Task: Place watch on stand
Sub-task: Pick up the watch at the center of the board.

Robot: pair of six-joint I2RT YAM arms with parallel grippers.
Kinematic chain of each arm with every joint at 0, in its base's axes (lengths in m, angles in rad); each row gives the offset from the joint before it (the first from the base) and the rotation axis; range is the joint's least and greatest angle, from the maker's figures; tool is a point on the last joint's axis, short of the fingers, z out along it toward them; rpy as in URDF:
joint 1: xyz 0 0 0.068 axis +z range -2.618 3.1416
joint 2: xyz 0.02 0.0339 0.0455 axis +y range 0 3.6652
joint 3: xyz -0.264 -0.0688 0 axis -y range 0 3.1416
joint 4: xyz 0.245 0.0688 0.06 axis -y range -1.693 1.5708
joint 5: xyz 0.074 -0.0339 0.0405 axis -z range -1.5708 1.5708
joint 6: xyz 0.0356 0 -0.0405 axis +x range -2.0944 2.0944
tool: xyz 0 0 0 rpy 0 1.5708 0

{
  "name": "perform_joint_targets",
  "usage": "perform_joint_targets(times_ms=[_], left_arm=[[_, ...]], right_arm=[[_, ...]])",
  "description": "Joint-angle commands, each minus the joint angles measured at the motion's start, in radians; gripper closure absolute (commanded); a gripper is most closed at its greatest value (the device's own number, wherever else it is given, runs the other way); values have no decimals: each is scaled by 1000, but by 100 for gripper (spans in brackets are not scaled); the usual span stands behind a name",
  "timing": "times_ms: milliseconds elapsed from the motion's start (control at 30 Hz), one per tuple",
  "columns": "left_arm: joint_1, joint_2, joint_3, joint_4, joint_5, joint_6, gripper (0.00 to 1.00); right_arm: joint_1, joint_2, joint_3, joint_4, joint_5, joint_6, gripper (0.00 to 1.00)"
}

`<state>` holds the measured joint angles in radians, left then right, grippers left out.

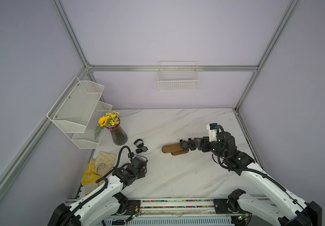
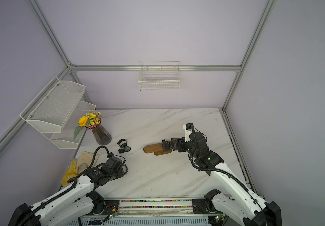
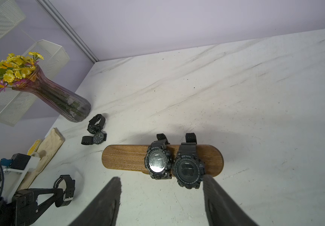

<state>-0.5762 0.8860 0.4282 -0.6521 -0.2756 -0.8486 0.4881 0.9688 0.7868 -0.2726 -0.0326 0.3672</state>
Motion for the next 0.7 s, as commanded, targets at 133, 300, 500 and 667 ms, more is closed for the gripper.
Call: perform_joint_targets(times_ms=[133,300,500,667], left_arm=[[-9,-4,92,136,13,149,96],[-37,-3,179,249,57,217,96],[-98,81,268,427,119,274,96],[-152,153,328,487,123,307,96]], right_arm=[[56,21,19,23,-55,66,33],[254,112,41,77,19,119,33],[411,259,78,184,48,160,34],[464,334,117,207,91,181,38]])
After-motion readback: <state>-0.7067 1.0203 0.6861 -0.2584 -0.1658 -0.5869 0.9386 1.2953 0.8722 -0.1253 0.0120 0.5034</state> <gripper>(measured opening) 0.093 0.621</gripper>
